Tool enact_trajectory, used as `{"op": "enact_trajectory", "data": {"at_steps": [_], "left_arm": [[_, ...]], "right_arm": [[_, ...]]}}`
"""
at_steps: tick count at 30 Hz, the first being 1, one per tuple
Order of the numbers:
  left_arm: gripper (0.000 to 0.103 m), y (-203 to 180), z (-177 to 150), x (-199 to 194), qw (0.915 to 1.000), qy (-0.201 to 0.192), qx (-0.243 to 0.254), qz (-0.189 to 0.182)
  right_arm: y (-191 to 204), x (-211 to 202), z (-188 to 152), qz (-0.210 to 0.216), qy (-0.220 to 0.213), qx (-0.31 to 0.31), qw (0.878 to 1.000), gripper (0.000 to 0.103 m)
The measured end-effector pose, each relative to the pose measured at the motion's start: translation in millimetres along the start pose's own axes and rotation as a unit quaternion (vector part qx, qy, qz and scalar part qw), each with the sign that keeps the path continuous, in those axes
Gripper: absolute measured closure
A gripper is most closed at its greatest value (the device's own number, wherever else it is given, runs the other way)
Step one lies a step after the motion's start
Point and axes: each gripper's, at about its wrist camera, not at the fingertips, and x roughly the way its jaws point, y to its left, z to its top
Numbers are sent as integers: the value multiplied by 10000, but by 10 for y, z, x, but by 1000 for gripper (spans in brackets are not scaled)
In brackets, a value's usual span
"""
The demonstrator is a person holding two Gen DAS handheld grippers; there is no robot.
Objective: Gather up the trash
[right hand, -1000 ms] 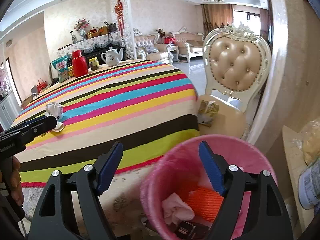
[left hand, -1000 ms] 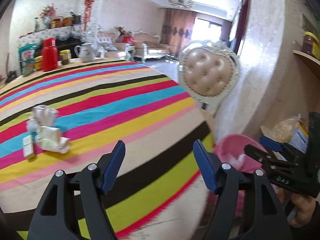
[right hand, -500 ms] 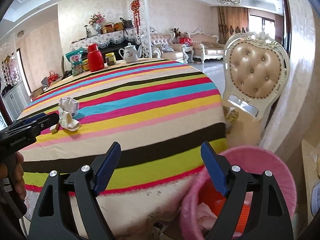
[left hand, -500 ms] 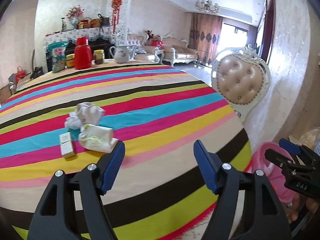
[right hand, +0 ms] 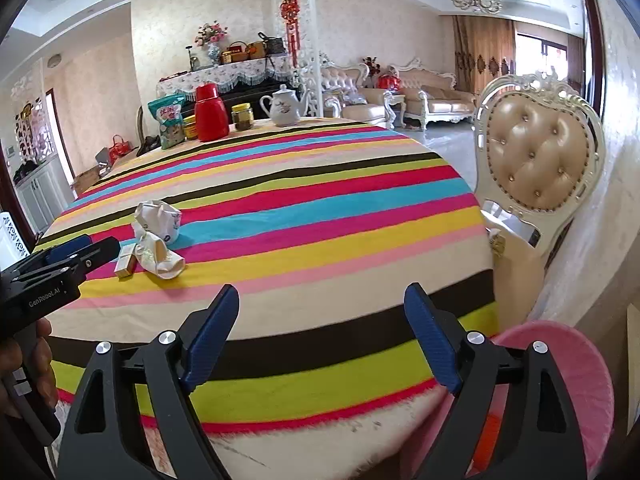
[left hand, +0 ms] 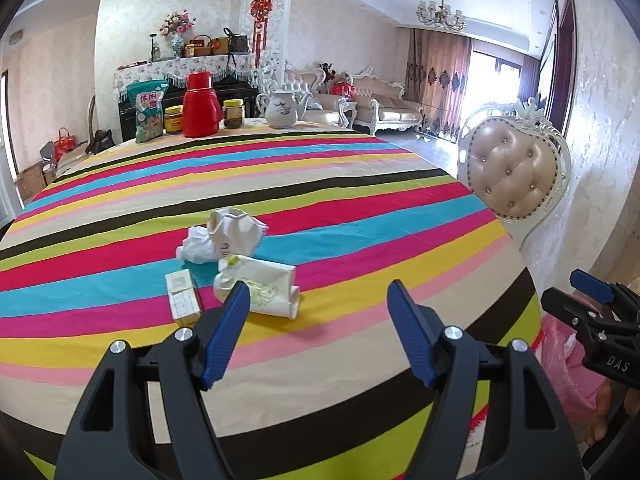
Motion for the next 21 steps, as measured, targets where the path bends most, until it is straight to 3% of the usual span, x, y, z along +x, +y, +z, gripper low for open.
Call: {"op": "enact_trajectory", "data": {"at_steps": [21], "left_arm": [[34, 657, 25, 209, 9985, 283, -330, 322]], "right_arm": [[554, 511, 171, 407, 289, -221, 9985, 20]]}}
